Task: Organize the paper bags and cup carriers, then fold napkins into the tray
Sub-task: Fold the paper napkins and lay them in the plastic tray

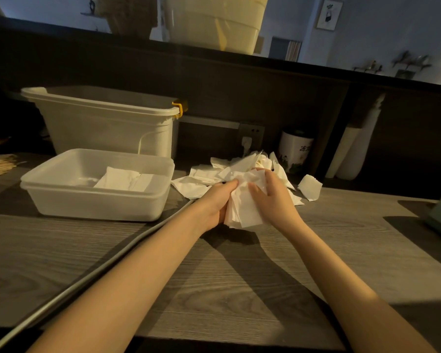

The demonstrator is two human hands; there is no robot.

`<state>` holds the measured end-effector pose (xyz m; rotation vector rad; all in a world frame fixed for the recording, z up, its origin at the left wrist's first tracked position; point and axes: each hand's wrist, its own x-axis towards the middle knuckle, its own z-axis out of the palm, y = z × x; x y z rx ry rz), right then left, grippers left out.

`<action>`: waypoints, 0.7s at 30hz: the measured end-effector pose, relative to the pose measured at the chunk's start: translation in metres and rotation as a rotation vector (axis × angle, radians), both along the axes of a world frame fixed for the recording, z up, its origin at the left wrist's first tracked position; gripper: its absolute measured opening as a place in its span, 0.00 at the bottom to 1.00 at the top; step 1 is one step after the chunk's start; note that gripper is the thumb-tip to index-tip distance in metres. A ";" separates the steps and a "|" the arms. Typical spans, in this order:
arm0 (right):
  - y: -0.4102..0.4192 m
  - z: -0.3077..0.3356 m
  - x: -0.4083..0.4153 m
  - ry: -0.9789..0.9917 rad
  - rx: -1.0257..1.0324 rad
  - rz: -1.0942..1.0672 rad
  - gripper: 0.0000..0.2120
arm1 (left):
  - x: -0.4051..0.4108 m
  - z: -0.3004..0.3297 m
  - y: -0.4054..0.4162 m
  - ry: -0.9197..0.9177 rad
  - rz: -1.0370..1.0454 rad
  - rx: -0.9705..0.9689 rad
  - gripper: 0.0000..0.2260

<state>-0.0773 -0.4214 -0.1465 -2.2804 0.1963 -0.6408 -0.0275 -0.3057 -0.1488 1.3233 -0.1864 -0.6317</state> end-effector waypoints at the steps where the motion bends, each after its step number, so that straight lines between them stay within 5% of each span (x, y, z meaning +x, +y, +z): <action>1: -0.002 -0.001 0.000 -0.022 -0.024 -0.012 0.18 | 0.000 0.000 0.000 0.001 -0.002 -0.006 0.10; 9: -0.017 0.007 -0.005 -0.112 -0.321 -0.023 0.11 | -0.003 0.002 0.000 -0.043 -0.050 0.059 0.05; 21: -0.020 0.008 -0.007 -0.228 -0.358 -0.031 0.05 | 0.001 0.000 -0.002 0.027 -0.113 0.037 0.10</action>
